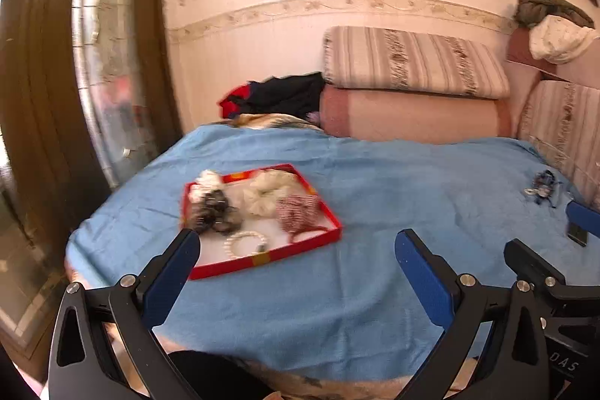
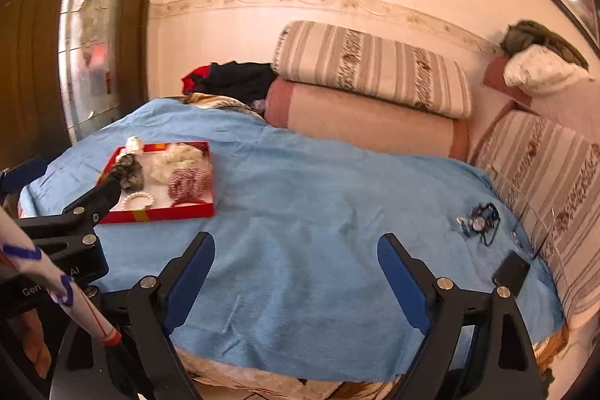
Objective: Organize jewelry
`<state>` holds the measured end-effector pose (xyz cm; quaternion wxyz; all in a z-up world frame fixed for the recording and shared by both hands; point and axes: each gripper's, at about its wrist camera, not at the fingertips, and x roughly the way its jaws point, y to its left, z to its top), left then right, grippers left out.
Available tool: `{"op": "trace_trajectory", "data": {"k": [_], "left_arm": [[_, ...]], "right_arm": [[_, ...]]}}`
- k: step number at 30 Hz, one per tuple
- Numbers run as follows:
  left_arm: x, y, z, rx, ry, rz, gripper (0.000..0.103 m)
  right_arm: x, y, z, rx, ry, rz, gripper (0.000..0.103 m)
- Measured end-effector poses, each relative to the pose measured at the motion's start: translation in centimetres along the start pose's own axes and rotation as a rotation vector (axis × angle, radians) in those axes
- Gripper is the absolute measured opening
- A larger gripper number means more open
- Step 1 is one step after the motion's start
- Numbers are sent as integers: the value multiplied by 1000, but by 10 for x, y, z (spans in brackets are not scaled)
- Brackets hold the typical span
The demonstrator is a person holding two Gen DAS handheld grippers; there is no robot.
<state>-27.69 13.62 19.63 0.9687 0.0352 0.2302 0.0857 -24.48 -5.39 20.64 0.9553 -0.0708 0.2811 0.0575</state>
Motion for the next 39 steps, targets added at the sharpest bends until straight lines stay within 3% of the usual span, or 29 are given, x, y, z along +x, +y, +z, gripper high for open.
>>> {"op": "trace_trajectory", "data": {"k": [5, 10, 22, 39], "left_arm": [[-17, 24, -4, -29, -35, 176, 103], [-15, 53, -7, -101, -33, 274, 103], [16, 69, -18, -150, 89, 252, 103], [32, 72, -23, -129, 118, 270, 103]], "right_arm": [[2, 11, 0, -17, -4, 29, 92], [8, 21, -6, -48, 12, 37, 92], [24, 27, -11, -67, 54, 24, 92], [43, 34, -19, -95, 109, 20, 92]]}}
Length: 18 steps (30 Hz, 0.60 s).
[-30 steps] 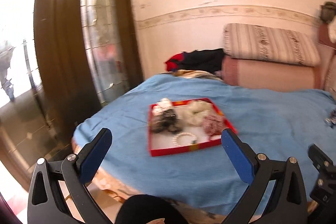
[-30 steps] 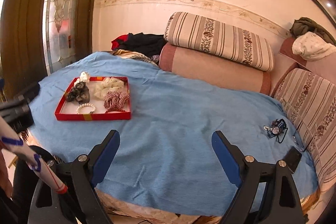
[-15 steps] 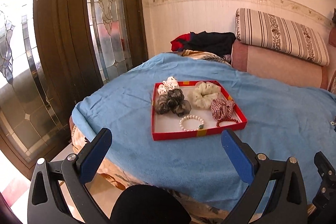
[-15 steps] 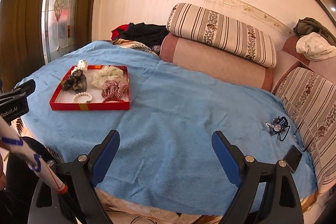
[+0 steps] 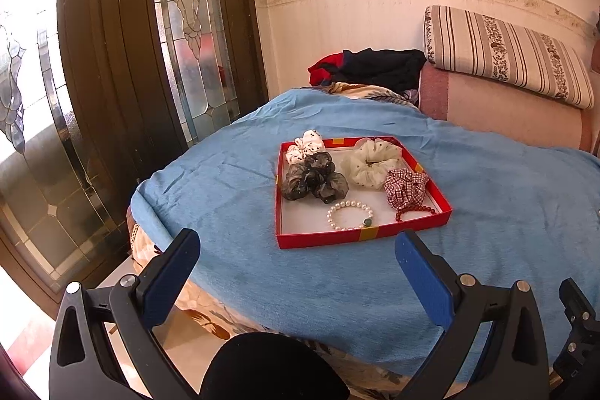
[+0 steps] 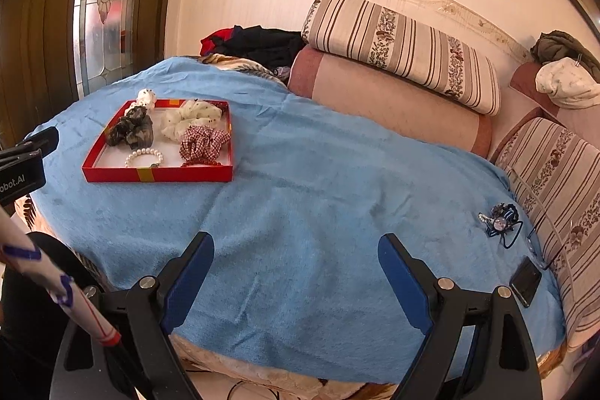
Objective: Organize jewelry
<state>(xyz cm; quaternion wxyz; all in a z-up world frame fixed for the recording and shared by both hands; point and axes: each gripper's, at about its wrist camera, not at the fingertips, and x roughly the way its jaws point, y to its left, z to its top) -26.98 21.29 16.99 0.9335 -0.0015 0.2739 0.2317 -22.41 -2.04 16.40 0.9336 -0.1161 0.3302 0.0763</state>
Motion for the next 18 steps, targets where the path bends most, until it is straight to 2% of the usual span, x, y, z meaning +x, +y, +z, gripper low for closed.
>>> {"op": "trace_trajectory", "data": {"k": [18], "left_arm": [[7, -7, -4, 37, 17, 2, 103]], "right_arm": [[11, 0, -4, -1, 35, 6, 92]]}}
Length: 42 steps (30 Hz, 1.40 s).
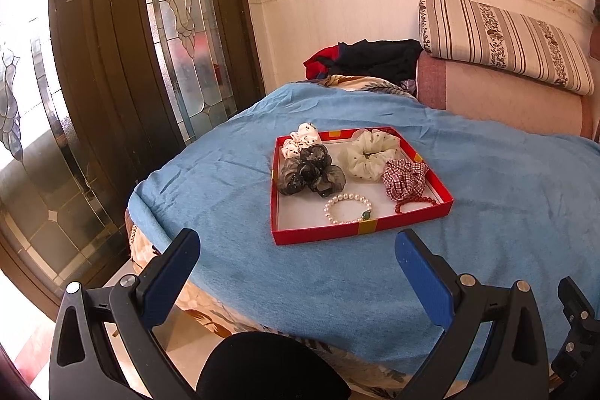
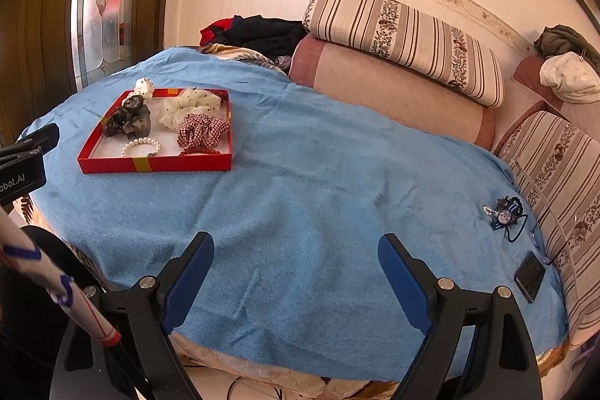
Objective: Organize jewelry
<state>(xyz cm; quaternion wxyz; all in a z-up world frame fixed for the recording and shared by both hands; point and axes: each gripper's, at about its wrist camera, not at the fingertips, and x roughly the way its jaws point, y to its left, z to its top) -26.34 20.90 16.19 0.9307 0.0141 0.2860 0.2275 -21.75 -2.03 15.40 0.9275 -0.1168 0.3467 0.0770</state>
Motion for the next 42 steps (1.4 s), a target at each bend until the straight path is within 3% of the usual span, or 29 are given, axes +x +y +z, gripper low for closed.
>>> {"op": "trace_trajectory", "data": {"k": [42], "left_arm": [[3, -6, -3, 36, 15, -13, 103]], "right_arm": [[3, 2, -2, 5, 8, 2, 92]]}}
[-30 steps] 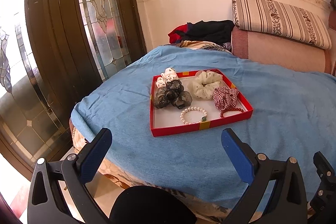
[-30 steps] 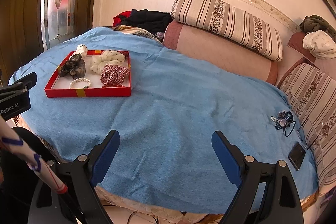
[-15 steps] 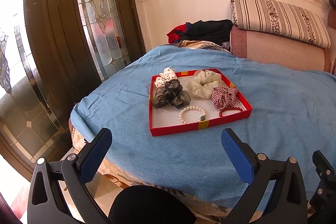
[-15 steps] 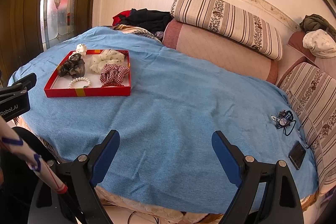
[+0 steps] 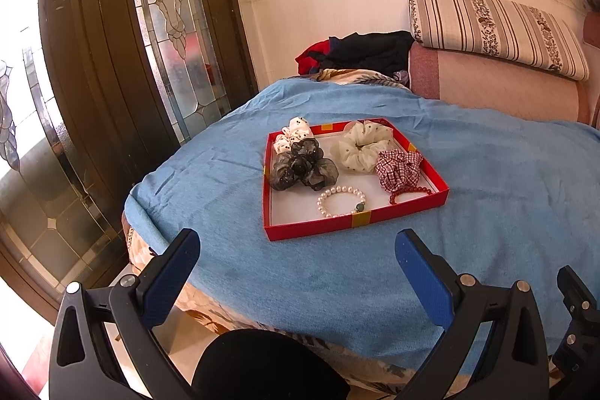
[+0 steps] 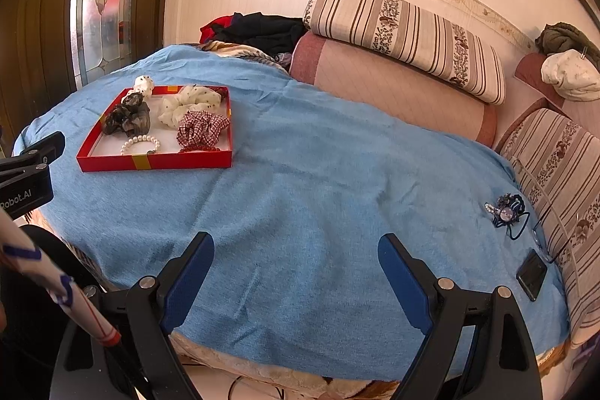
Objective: Organize jewelry
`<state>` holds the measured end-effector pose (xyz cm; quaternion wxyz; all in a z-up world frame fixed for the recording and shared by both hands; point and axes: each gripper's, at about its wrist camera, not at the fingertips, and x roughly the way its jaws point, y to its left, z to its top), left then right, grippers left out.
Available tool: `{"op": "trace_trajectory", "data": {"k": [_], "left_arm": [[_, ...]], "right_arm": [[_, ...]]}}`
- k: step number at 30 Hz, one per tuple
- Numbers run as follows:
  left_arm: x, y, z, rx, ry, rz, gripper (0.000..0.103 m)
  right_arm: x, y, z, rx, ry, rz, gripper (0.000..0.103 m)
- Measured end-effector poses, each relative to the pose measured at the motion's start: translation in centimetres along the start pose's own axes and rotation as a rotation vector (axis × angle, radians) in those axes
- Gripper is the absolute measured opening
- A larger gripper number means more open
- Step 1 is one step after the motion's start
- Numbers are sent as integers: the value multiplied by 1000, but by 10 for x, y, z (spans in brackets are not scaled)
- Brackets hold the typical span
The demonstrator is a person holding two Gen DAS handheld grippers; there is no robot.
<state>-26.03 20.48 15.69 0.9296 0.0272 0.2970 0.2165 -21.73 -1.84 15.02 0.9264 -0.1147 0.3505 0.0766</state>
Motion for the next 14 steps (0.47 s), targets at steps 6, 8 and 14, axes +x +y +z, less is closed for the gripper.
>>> {"op": "trace_trajectory", "data": {"k": [6, 8, 14], "left_arm": [[3, 2, 0, 4, 10, -5, 103], [4, 2, 0, 5, 13, -10, 103], [4, -1, 1, 37, 15, -30, 103]], "right_arm": [[2, -1, -1, 4, 3, 1, 92], [2, -1, -1, 4, 4, 1, 92], [5, -5, -2, 15, 13, 4, 92]]}}
